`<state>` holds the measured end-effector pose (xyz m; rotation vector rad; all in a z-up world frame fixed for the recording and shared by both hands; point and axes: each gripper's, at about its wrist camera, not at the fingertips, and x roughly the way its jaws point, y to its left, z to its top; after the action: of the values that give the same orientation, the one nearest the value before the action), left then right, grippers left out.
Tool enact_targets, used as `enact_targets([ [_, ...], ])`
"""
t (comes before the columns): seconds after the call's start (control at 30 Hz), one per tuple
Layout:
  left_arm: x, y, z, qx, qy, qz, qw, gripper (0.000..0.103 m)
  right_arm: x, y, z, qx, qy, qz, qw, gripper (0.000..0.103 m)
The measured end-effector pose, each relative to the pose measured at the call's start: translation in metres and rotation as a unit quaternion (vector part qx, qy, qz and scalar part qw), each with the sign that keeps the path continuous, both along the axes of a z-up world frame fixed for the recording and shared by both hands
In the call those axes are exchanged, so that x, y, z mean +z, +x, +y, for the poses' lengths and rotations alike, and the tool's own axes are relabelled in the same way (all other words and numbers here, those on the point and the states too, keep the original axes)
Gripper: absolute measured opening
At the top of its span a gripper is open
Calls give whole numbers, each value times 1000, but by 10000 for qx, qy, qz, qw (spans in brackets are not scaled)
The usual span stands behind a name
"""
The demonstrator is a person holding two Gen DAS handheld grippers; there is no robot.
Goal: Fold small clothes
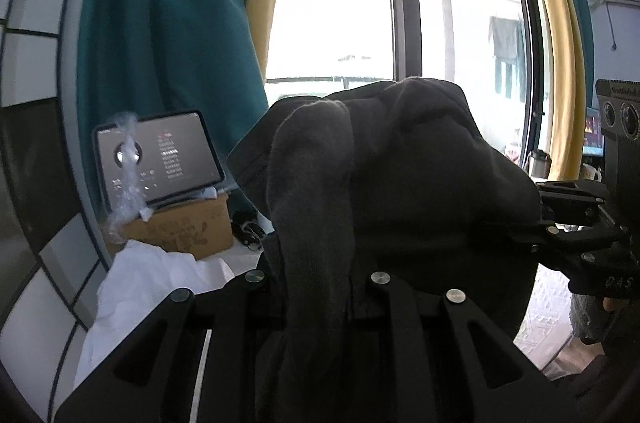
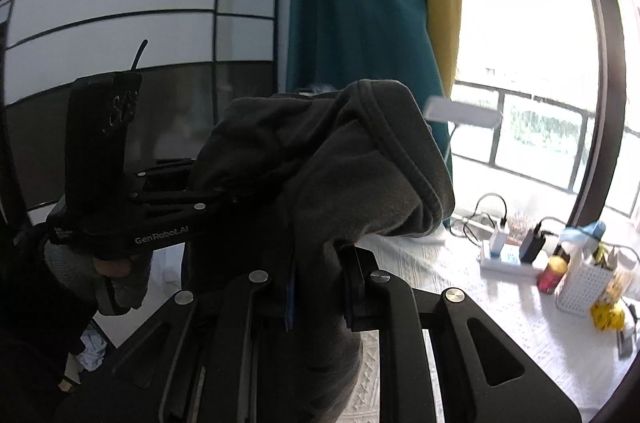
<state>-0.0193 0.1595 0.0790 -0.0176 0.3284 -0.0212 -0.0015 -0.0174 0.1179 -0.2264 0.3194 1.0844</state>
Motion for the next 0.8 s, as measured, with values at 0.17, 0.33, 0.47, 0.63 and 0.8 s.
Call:
enact_targets([
  [0.17, -10, 20, 0, -115, -115, 167, 9997, 17, -12, 24, 2, -132, -85, 245, 9996, 19],
  [0.33, -22, 41, 2, -183, -202, 390, 9989, 17, -29, 47, 5, -446, -227, 490, 9975, 19],
  [0.47, -35, 55, 4, -211, -313, 590, 9975, 17, -43, 65, 9, -499, -302, 695, 9959, 19],
  [0.63, -48, 72, 10, -185, -450, 803, 9956, 17, -57, 85, 14, -543, -362, 881, 9940, 19],
  [0.8, -60, 89, 8, -174, -345, 968, 9946, 17, -69, 105, 18, -537, -404, 1110, 9915, 19],
])
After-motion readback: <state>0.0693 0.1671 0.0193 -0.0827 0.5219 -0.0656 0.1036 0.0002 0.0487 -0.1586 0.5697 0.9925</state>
